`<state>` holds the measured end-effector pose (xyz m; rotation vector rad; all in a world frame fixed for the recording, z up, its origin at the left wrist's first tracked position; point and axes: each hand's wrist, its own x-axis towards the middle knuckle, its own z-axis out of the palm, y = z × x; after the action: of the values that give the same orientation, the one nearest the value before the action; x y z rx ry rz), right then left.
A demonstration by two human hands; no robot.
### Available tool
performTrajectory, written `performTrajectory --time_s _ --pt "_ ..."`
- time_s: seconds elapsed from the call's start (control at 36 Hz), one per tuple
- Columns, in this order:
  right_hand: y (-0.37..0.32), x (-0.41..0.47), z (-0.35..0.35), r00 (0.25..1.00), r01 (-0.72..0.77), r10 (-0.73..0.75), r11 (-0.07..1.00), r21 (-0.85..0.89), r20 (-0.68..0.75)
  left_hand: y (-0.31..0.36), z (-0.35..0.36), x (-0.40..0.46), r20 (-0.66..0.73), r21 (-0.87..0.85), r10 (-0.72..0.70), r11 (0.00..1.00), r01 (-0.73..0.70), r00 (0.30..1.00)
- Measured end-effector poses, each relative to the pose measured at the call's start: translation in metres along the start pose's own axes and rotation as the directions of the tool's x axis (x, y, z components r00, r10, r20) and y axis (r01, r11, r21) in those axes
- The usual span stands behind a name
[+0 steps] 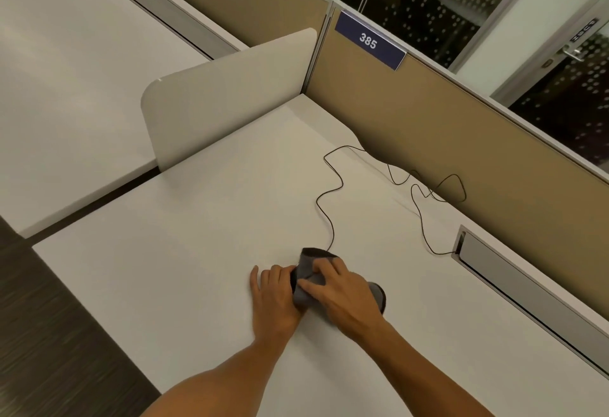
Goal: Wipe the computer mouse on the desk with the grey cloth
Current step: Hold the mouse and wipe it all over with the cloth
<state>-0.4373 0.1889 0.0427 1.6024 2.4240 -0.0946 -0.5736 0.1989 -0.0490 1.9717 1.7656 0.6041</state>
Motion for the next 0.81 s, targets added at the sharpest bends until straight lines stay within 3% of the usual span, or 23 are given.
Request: performTrajectory --time_s 0.17,0.31,0.47,0.64,0.81 --pt "0.015 0.015 -0.006 0.964 0.264 -0.264 0.964 -0.022 -0.015 0.001 -0.004 0.001 0.054 0.062 -0.011 0.998 0.007 0.998" --pt "0.027 0.023 -0.006 0.921 0.388 -0.385 0.919 -0.068 0.048 -0.003 0.003 0.002 0.018 0.064 -0.002 0.998 0.000 1.000" --pt "0.032 0.029 -0.006 0.884 0.467 -0.463 0.874 -0.133 0.061 -0.004 0.006 0.003 0.013 0.070 -0.006 0.998 0.005 1.000" --pt "0.036 0.027 -0.013 0.855 0.519 -0.513 0.835 -0.182 0.079 0.000 0.002 0.002 0.093 0.142 -0.037 0.990 0.023 0.995" --pt "0.051 0.016 -0.014 0.879 0.476 -0.470 0.850 -0.226 0.082 0.000 0.002 0.002 0.007 0.041 -0.028 0.999 0.028 1.000"
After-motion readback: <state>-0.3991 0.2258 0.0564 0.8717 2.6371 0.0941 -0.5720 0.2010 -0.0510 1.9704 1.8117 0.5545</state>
